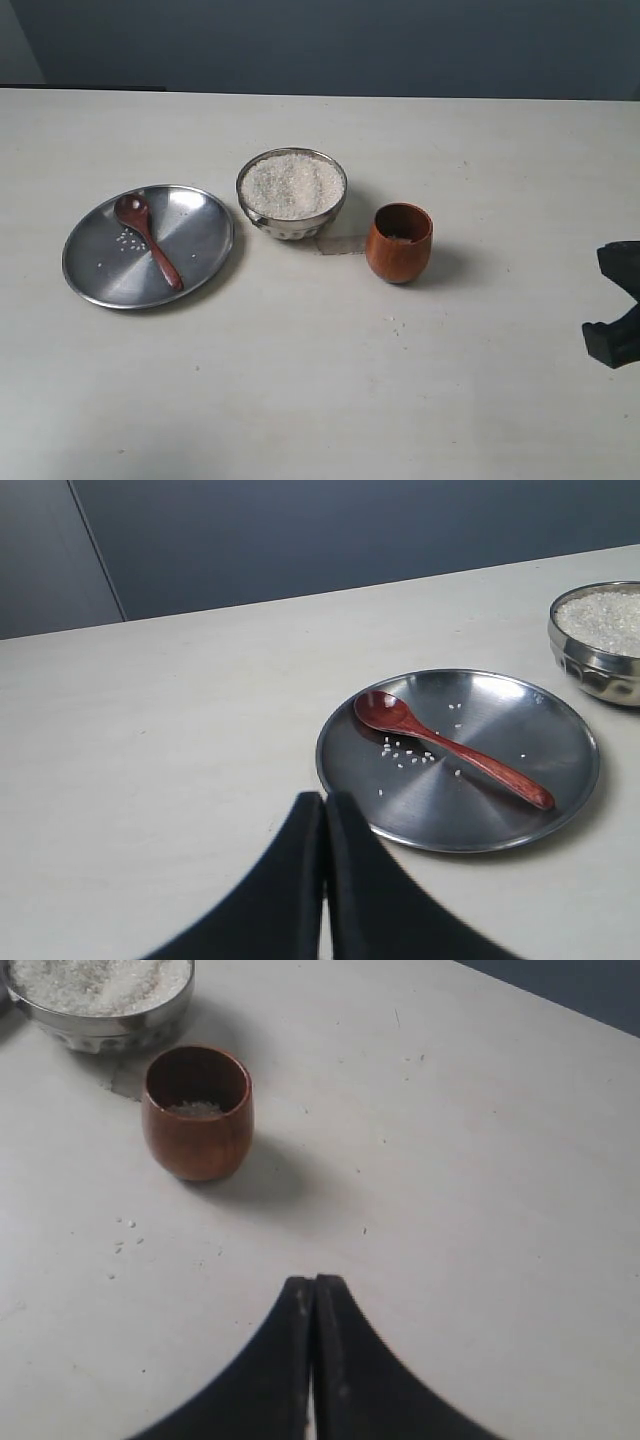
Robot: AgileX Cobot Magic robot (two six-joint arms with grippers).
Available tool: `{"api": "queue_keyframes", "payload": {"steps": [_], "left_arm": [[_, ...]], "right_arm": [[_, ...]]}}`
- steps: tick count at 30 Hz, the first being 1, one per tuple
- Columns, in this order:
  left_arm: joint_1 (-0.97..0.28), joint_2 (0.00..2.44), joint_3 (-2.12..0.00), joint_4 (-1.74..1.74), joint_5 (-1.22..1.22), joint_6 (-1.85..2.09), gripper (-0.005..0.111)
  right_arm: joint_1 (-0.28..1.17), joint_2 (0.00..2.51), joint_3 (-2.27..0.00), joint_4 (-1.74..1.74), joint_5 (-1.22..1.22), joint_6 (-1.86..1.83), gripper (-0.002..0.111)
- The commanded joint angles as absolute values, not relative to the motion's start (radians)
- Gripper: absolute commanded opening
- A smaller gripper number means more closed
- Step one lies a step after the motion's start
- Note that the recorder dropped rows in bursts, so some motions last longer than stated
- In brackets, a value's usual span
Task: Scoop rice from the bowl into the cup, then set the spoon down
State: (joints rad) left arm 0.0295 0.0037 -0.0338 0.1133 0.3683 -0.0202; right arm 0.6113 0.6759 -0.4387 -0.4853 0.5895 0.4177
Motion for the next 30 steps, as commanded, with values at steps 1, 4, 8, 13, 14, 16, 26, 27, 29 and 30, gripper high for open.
{"api": "queue_keyframes", "payload": {"steps": [1, 4, 8, 13, 14, 16, 26, 27, 29, 30], "left_arm": [[0.031, 0.0, -0.031, 0.119, 0.366, -0.021, 0.0], [0.031, 0.0, -0.031, 0.119, 0.366, -0.021, 0.0], [0.031, 0.0, -0.031, 0.119, 0.366, -0.021, 0.0], [0.031, 0.0, -0.031, 0.119, 0.366, -0.021, 0.0], [0.031, 0.0, -0.031, 0.119, 0.366, -0.021, 0.0], [0.031, 0.0, -0.031, 0.119, 0.366, -0.021, 0.0], [0.031, 0.0, -0.031, 0.119, 0.366, -0.021, 0.0], [0.031, 0.0, -0.031, 0.119, 0.366, -0.021, 0.0], [0.031, 0.0, -0.031, 0.119, 0.366, -0.021, 0.0], [0.031, 0.0, -0.031, 0.119, 0.366, -0.021, 0.0]], "right_arm": [[0.605, 0.653, -0.433, -0.484, 0.591, 0.42, 0.0], [0.575, 0.618, -0.433, -0.479, 0.586, 0.42, 0.0], [0.486, 0.563, -0.433, -0.479, 0.586, 0.42, 0.0], [0.338, 0.472, -0.433, -0.479, 0.586, 0.42, 0.0], [0.306, 0.455, -0.433, -0.479, 0.586, 0.42, 0.0], [0.243, 0.427, -0.433, -0.479, 0.586, 0.42, 0.0], [0.0, 0.34, -0.433, -0.479, 0.586, 0.42, 0.0], [0.0, 0.34, -0.433, -0.479, 0.588, 0.42, 0.0], [0.0, 0.34, -0.433, -0.479, 0.588, 0.42, 0.0], [0.0, 0.34, -0.433, -0.479, 0.588, 0.42, 0.0]]}}
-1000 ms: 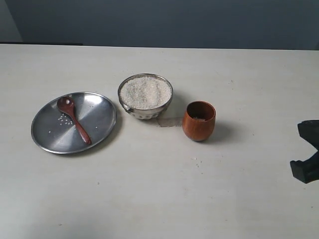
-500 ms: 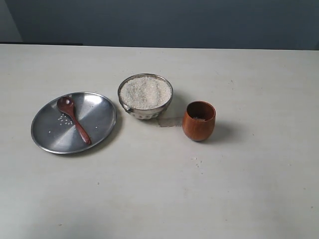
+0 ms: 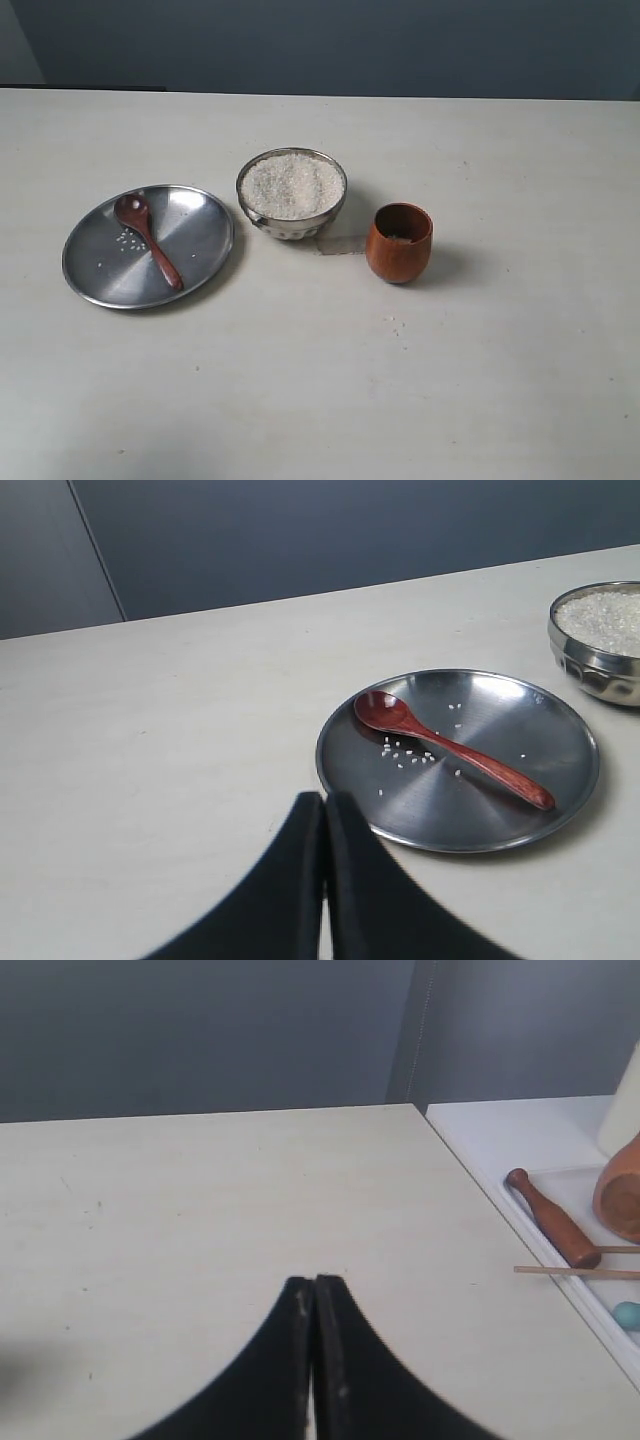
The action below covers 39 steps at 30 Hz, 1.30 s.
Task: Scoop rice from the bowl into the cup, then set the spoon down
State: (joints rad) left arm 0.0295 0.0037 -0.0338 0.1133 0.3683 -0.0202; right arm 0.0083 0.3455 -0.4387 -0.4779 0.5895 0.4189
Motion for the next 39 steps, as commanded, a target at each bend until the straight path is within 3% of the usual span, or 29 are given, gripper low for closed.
{"api": "queue_keyframes", "payload": {"steps": [1, 11, 22, 31, 39], "left_arm": [[0.031, 0.0, -0.031, 0.119, 0.366, -0.021, 0.0], [0.031, 0.0, -0.031, 0.119, 0.366, -0.021, 0.0], [0.031, 0.0, -0.031, 0.119, 0.366, -0.021, 0.0], [0.031, 0.0, -0.031, 0.119, 0.366, -0.021, 0.0], [0.031, 0.0, -0.031, 0.119, 0.366, -0.021, 0.0]], "right_arm": [[0.0, 0.34, -0.433, -0.482, 0.59, 0.42, 0.0], [0.0, 0.342, -0.433, -0.437, 0.579, 0.422, 0.0], [0.0, 0.325, -0.355, -0.434, 0.169, 0.422, 0.0], [0.0, 0.32, -0.355, -0.343, 0.186, 0.42, 0.0], [0.0, 0.32, -0.271, -0.07, 0.116, 0.037, 0.0]]}}
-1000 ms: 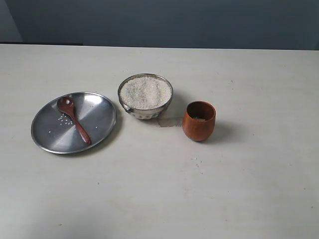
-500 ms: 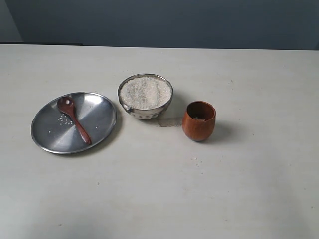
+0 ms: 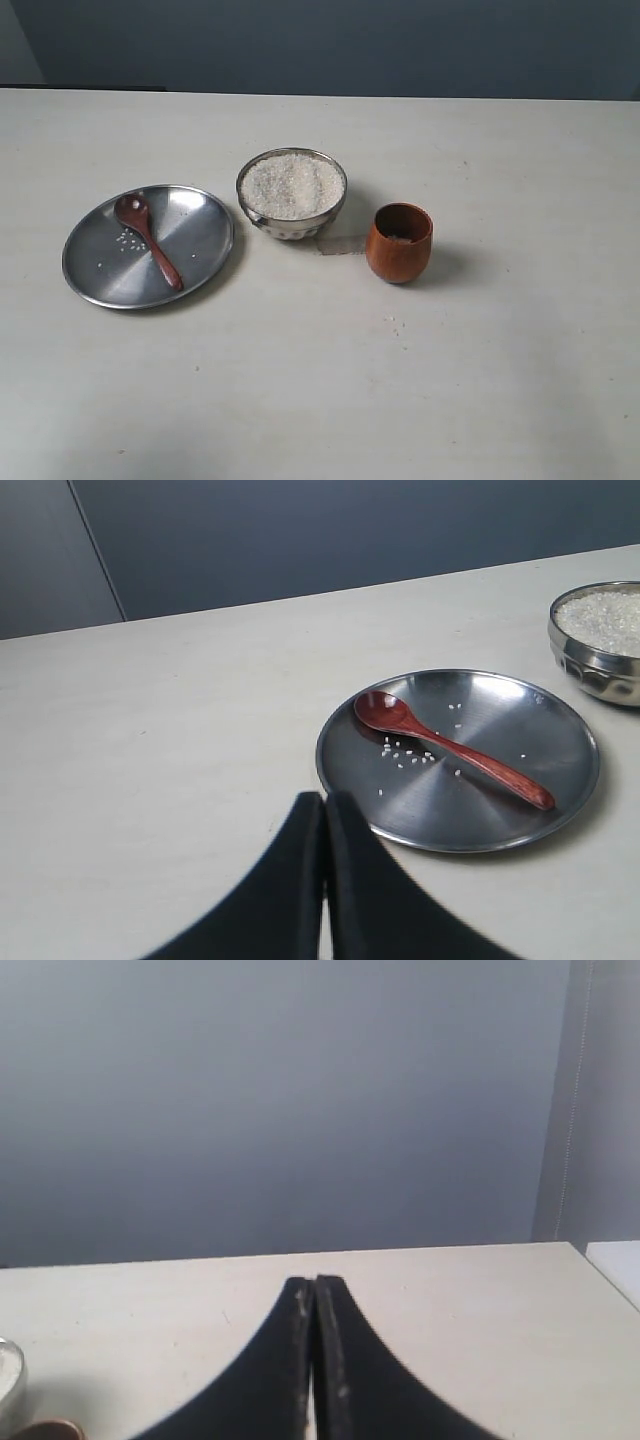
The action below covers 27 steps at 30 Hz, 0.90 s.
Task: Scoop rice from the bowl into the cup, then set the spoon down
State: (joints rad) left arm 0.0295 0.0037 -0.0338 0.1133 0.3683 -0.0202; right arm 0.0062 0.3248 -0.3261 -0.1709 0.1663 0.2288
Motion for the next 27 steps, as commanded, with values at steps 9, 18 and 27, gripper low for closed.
{"api": "queue_keyframes", "payload": {"steps": [9, 18, 27], "left_arm": [[0.031, 0.0, -0.031, 0.119, 0.366, -0.021, 0.0], [0.031, 0.0, -0.031, 0.119, 0.366, -0.021, 0.0], [0.031, 0.0, -0.031, 0.119, 0.366, -0.021, 0.0]], "right_arm": [[0.0, 0.302, -0.122, -0.043, 0.073, -0.03, 0.0], [0.0, 0.251, -0.006, -0.043, 0.058, -0.03, 0.0], [0.0, 0.196, 0.0, -0.067, 0.183, -0.03, 0.0]]}}
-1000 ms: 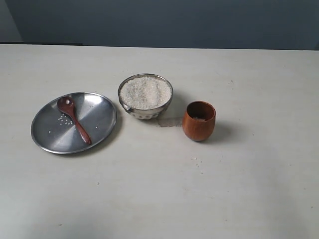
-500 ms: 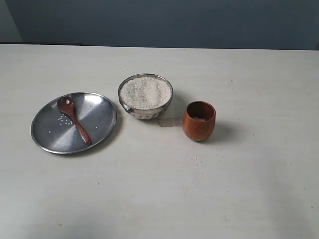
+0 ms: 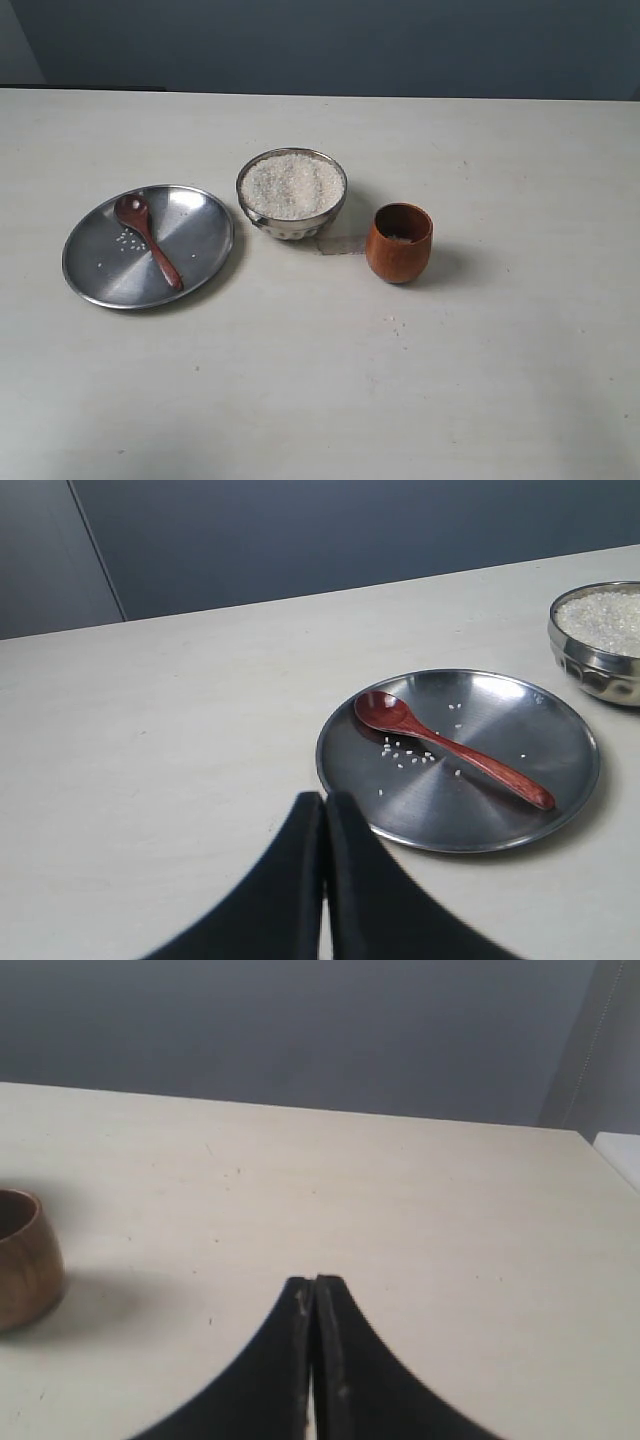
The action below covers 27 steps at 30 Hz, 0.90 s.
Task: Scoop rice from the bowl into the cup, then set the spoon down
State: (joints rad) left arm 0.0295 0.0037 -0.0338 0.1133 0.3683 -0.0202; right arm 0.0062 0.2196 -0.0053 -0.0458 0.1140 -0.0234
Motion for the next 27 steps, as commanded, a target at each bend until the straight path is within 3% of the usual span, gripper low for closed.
{"api": "queue_keyframes", "payload": {"steps": [1, 20, 27], "left_arm": [[0.031, 0.0, -0.031, 0.119, 0.366, -0.021, 0.0], [0.031, 0.0, -0.031, 0.119, 0.366, -0.021, 0.0], [0.031, 0.0, -0.031, 0.119, 0.366, -0.021, 0.0]], "right_arm": [[0.0, 0.19, 0.0, -0.069, 0.198, -0.03, 0.0], [0.0, 0.046, 0.0, -0.049, 0.321, -0.026, 0.0], [-0.116, 0.0, 0.0, -0.037, 0.361, -0.026, 0.0]]}}
